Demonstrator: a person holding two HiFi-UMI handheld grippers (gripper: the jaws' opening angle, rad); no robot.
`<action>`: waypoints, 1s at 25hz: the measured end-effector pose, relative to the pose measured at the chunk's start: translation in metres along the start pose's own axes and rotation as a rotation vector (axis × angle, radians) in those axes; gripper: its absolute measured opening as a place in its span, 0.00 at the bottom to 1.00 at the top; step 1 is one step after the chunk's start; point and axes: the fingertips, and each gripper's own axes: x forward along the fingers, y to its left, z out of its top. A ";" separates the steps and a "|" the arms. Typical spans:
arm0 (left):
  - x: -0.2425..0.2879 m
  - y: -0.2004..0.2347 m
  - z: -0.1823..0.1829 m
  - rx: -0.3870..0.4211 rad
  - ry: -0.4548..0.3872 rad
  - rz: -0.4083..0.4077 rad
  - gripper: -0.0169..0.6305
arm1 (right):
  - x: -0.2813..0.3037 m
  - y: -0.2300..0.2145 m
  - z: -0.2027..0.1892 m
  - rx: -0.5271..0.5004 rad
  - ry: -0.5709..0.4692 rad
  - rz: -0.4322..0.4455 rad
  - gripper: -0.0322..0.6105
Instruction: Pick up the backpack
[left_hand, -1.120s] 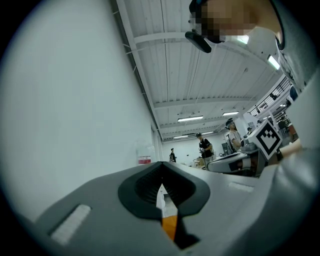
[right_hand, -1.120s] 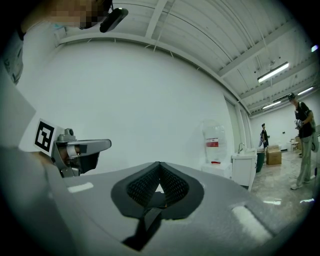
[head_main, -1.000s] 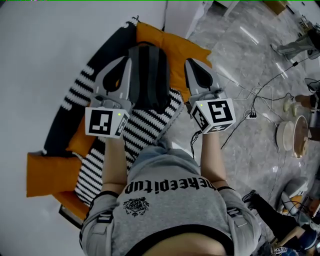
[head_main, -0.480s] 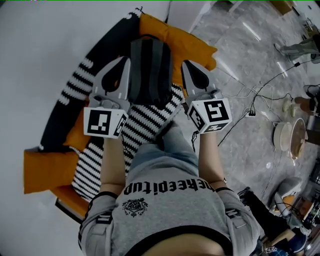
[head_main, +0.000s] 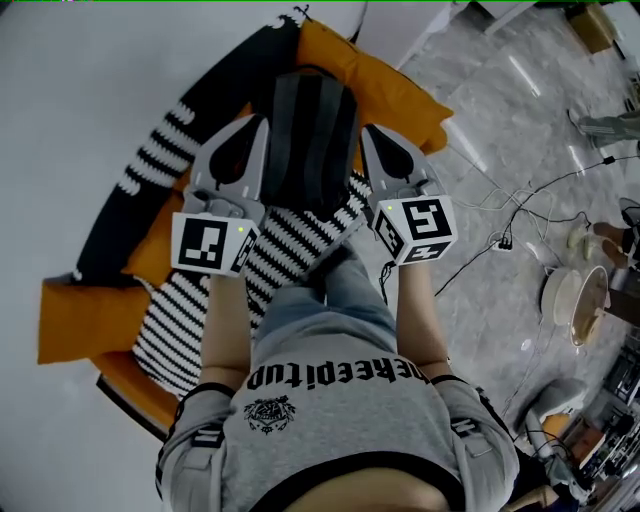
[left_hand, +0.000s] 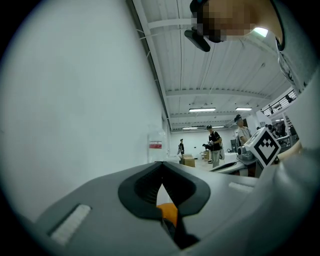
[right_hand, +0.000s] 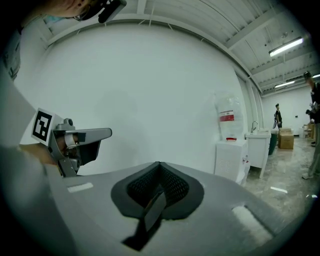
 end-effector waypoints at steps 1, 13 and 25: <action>0.003 0.002 0.000 -0.003 0.001 0.004 0.05 | 0.004 -0.002 -0.001 0.001 0.007 0.005 0.05; 0.027 0.020 -0.029 -0.040 0.052 0.063 0.05 | 0.054 -0.024 -0.036 0.046 0.112 0.064 0.05; 0.038 0.036 -0.079 -0.110 0.157 0.117 0.05 | 0.091 -0.035 -0.096 0.093 0.269 0.115 0.06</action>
